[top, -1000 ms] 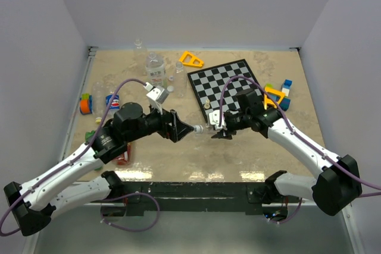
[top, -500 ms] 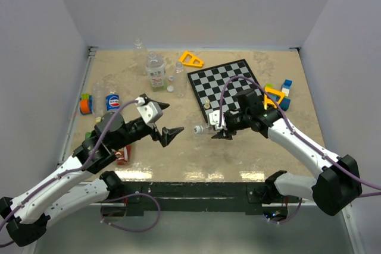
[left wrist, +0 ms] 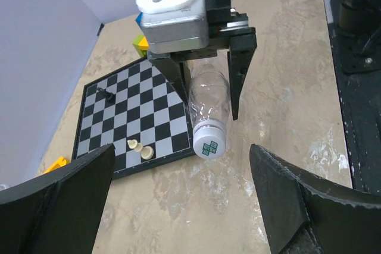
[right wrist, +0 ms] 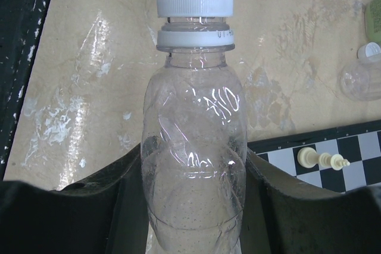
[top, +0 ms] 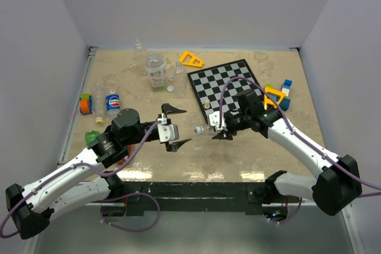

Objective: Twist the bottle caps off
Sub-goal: Unscrew the bottle cap from the plastic bottle.

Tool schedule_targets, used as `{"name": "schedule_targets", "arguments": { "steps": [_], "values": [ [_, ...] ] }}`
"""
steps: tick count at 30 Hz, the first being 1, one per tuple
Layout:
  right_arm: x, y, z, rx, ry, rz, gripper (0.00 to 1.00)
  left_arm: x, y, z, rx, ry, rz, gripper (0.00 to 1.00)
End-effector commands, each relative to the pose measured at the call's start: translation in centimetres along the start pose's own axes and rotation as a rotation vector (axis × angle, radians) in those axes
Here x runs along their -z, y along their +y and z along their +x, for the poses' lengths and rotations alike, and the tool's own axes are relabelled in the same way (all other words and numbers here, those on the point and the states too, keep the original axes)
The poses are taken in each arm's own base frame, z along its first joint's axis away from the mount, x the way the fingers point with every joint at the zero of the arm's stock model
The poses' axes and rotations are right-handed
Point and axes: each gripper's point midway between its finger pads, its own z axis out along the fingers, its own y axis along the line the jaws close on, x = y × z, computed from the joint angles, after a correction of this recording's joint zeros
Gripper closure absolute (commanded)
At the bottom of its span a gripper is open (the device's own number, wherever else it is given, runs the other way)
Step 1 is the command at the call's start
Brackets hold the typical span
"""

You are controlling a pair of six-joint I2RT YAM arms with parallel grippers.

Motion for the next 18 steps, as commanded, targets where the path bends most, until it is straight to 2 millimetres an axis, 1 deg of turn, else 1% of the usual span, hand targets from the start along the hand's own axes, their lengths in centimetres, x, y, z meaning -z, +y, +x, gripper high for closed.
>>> {"name": "schedule_targets", "arguments": {
  "steps": [1,4,6,14,18],
  "values": [
    [-0.02,0.23,-0.19,0.013,-0.01,-0.021,0.85,-1.03,-0.65,-0.7,-0.116,-0.054,0.084,0.02],
    [-0.02,0.23,-0.12,0.013,-0.009,-0.021,0.85,-1.66,-0.29,0.01,-0.132,-0.028,0.083,0.02],
    [0.0,0.29,-0.14,0.013,-0.009,-0.023,0.85,-1.9,-0.18,0.08,-0.137,-0.025,0.083,0.02],
    [-0.1,0.37,-0.04,0.014,-0.007,-0.03,0.85,-1.76,0.01,0.24,-0.144,-0.031,0.062,0.02],
    [-0.08,0.33,-0.01,0.013,-0.006,-0.03,0.85,-1.69,0.01,0.09,-0.146,-0.036,0.06,0.0]
  ]
}}
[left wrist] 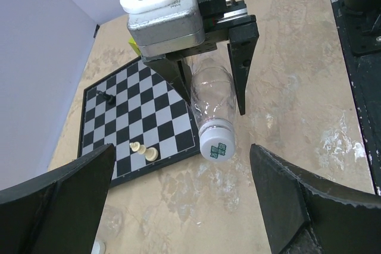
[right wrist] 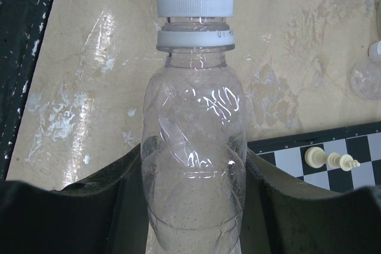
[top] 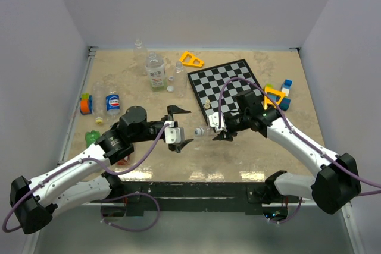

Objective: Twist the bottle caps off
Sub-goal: Unscrew the bottle cap from the plastic bottle.

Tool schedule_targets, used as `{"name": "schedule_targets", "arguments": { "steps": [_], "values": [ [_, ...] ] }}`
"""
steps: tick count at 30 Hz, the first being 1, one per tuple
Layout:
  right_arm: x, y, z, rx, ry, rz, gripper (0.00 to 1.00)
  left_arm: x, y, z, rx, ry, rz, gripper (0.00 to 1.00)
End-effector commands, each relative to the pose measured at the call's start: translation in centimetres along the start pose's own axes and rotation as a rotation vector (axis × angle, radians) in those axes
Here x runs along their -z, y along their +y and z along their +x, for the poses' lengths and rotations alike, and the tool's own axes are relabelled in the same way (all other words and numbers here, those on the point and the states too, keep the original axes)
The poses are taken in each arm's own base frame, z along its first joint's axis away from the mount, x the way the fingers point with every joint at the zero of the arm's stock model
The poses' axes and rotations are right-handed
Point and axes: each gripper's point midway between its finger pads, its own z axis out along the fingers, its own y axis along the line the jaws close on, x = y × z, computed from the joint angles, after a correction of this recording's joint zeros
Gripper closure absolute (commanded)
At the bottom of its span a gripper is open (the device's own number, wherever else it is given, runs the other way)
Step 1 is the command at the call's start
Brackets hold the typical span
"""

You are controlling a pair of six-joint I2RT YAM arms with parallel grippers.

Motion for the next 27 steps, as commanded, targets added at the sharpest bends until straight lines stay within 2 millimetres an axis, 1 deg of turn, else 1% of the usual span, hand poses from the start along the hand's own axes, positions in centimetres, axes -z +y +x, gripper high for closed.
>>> {"name": "schedule_targets", "arguments": {
  "steps": [1,10,23,27],
  "values": [
    [0.1,-0.2,-0.6,0.02,-0.019,-0.004,0.85,0.1,0.7,-1.6,-0.06,-0.06,-0.02,0.0],
    [0.1,-0.1,-0.6,0.02,-0.021,-0.007,0.85,0.1,0.8,-1.5,-0.061,-0.057,-0.025,0.0],
    [0.0,-0.1,-0.5,0.018,-0.019,-0.009,0.85,-0.4,0.4,-1.1,-0.064,-0.072,-0.009,0.0],
    [0.0,-0.1,-0.5,0.018,-0.019,-0.009,0.85,-1.0,0.2,-1.0,-0.044,-0.082,0.009,0.03]
  ]
}}
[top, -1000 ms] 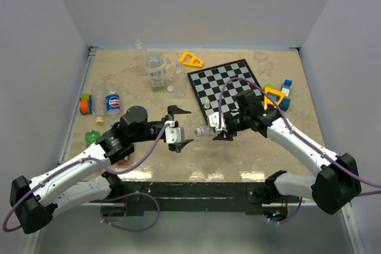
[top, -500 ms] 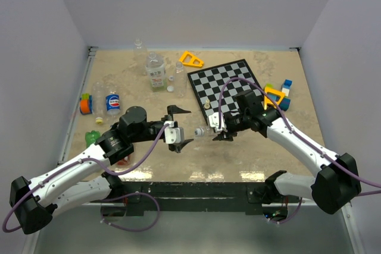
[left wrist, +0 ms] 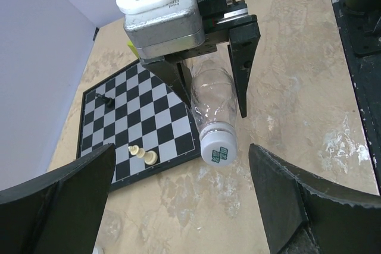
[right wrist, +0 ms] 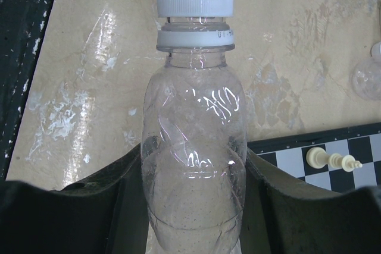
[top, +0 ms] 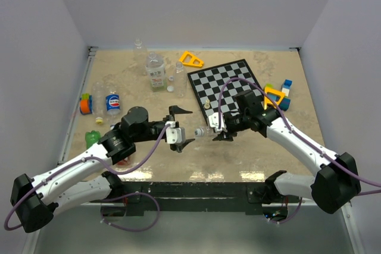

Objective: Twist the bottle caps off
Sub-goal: Unscrew the bottle cap from the plastic bottle.

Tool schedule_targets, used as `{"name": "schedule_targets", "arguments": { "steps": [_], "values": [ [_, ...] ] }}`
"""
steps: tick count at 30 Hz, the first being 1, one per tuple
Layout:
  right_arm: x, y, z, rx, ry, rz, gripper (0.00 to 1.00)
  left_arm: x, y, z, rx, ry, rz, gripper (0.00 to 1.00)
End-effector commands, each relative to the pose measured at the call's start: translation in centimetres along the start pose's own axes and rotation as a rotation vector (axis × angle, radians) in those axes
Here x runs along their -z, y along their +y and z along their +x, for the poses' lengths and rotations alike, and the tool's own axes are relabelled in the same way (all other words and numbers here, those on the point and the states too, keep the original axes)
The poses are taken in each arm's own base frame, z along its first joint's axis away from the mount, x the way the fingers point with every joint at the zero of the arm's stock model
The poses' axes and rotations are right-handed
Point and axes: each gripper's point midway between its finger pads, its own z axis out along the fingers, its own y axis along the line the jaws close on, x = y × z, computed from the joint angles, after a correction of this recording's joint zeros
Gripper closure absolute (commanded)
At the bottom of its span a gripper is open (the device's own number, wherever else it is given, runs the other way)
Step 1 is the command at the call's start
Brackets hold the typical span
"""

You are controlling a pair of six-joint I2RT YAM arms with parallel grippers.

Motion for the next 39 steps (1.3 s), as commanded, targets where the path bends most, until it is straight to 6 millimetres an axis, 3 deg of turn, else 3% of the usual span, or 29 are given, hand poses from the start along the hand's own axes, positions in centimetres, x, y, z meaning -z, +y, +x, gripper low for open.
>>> {"name": "schedule_targets", "arguments": {
  "steps": [1,12,27,39],
  "values": [
    [0.1,-0.2,-0.6,0.016,-0.021,-0.006,0.85,-0.8,0.2,-1.2,-0.03,-0.071,0.014,0.04],
    [0.0,-0.2,-0.6,0.016,-0.021,-0.006,0.85,-2.4,-1.3,0.5,0.034,-0.051,0.09,0.17],
    [0.0,-0.1,-0.5,0.013,-0.019,-0.009,0.85,-3.4,-1.9,1.8,0.099,-0.01,0.123,0.44],
    [0.1,-0.2,-0.6,0.015,-0.019,-0.006,0.85,-3.6,-2.5,0.9,0.243,-0.012,0.157,0.95]
  ]
}}
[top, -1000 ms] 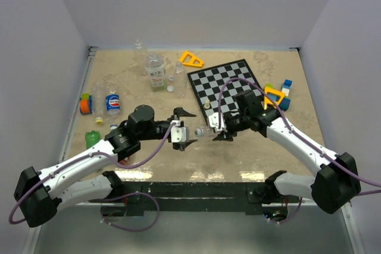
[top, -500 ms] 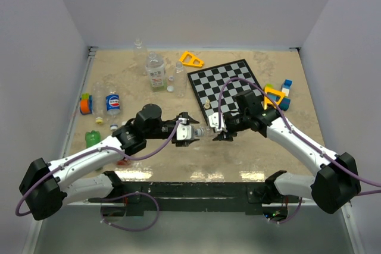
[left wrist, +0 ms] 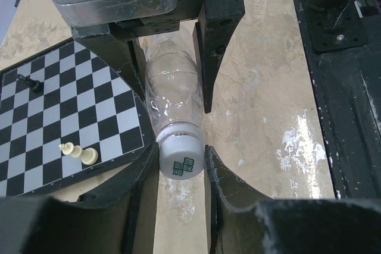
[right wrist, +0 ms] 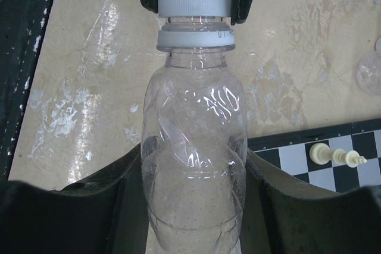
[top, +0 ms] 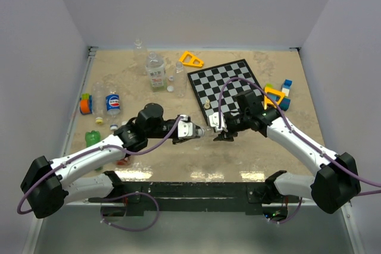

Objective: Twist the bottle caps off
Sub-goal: Unscrew the bottle cap from the plastic bottle.

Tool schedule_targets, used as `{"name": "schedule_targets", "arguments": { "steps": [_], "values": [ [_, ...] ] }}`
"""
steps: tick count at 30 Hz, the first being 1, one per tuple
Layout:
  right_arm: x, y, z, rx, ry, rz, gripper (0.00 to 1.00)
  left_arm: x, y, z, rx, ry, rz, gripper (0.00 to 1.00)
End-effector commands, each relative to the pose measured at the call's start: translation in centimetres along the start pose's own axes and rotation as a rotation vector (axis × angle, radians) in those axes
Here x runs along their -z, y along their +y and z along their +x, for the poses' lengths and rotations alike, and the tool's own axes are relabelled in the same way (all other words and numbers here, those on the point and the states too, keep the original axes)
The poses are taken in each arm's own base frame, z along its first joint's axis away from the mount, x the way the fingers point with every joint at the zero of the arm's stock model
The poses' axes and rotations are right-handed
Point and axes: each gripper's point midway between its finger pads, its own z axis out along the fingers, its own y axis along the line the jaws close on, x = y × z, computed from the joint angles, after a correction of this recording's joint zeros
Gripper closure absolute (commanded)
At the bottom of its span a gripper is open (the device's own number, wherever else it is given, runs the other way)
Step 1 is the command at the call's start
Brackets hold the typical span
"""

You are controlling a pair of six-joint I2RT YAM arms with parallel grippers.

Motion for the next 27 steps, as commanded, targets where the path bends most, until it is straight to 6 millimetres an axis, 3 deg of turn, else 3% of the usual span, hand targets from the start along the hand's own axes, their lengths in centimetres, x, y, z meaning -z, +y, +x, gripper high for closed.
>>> {"name": "schedule_targets", "arguments": {
  "steps": [1,7,10,16,19,27],
  "values": [
    [0.1,-0.3,-0.8,0.025,-0.026,0.0,0.85,0.1,-0.3,-3.1,0.08,-0.078,0.026,0.99],
    [0.1,-0.3,-0.8,0.025,-0.026,0.0,0.85,1.3,-0.3,-5.0,0.348,-0.112,-0.036,1.0],
    [0.1,-0.3,-0.7,0.023,-0.025,0.001,0.85,2.0,0.0,-6.3,0.597,-0.142,-0.101,1.0],
    [0.0,-0.3,-0.8,0.026,-0.027,-0.002,0.85,2.7,0.0,-5.4,1.025,-0.072,-0.214,1.0],
    [0.0,-0.3,-0.7,0.022,-0.026,-0.003,0.85,3.0,-0.1,-5.3,1.097,-0.064,-0.234,1.0],
    [0.0,-0.3,-0.7,0.019,-0.024,-0.003,0.85,3.5,0.1,-5.4,1.092,-0.08,-0.263,1.0]
  ]
}}
